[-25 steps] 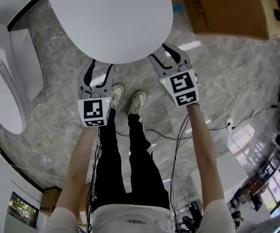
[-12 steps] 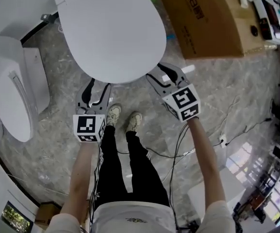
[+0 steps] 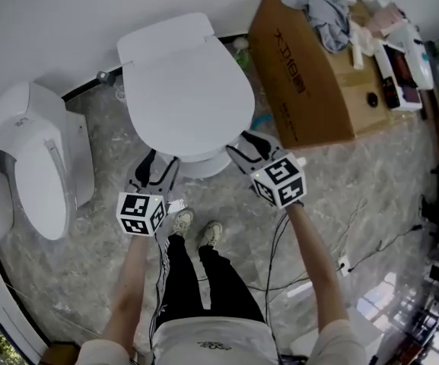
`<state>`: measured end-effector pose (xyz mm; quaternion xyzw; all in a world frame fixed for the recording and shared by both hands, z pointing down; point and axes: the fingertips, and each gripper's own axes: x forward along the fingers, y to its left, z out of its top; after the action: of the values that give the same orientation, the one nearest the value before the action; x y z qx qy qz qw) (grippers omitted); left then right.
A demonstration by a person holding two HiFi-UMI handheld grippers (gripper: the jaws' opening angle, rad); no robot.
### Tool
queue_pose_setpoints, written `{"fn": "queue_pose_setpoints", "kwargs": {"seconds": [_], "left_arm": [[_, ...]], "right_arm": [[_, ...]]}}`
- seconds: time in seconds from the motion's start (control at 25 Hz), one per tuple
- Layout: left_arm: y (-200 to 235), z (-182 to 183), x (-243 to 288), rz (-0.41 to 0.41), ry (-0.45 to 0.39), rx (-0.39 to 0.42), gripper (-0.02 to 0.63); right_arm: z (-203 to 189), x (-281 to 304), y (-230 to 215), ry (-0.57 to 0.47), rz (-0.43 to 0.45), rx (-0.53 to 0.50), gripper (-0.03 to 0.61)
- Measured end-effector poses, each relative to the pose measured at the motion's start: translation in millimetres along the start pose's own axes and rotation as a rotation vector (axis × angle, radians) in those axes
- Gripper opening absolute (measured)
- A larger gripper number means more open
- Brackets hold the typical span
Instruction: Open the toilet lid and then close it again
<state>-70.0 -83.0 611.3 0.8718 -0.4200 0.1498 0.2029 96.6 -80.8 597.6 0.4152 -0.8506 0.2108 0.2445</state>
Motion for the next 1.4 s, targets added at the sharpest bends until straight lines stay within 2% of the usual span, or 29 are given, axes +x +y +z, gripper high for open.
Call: {"fn": "queue_pose_setpoints", "kwargs": {"seconds": [0.28, 0.56, 0.68, 0.84, 1.12, 1.4], "left_arm": [[11.0, 48.0, 1.1, 0.006, -0.052, -0.028, 0.279], [26.6, 93.6, 2.6, -0.020, -0.052, -0.073, 0.281], [32.6, 113.7, 4.2, -0.007, -0.062, -0.102, 0.281], [31.4, 132.4, 6.1, -0.014, -0.033, -0.132, 0.281], [53.3, 175.7, 20.1, -0.038, -0.035, -0.185, 0.281], [78.4, 225.8, 28.1, -0.031, -0.114, -0.228, 0.281]], "right_arm": [[50.8, -3.9, -9.1, -0.028, 0.023, 0.003, 0.224], [101.1, -3.3, -16.9, -0.058, 0.033, 0.052, 0.222], [125.7, -0.6, -23.5, -0.069, 0.046, 0.062, 0.224], [143.3, -6.8, -30.2, -0.064, 0.059, 0.108, 0.225], [192.5, 3.6, -47.4, -0.099, 0.041, 0.159, 0.224], [250.2, 16.0, -63.6, -0.147, 0.059, 0.185, 0.224]]}}
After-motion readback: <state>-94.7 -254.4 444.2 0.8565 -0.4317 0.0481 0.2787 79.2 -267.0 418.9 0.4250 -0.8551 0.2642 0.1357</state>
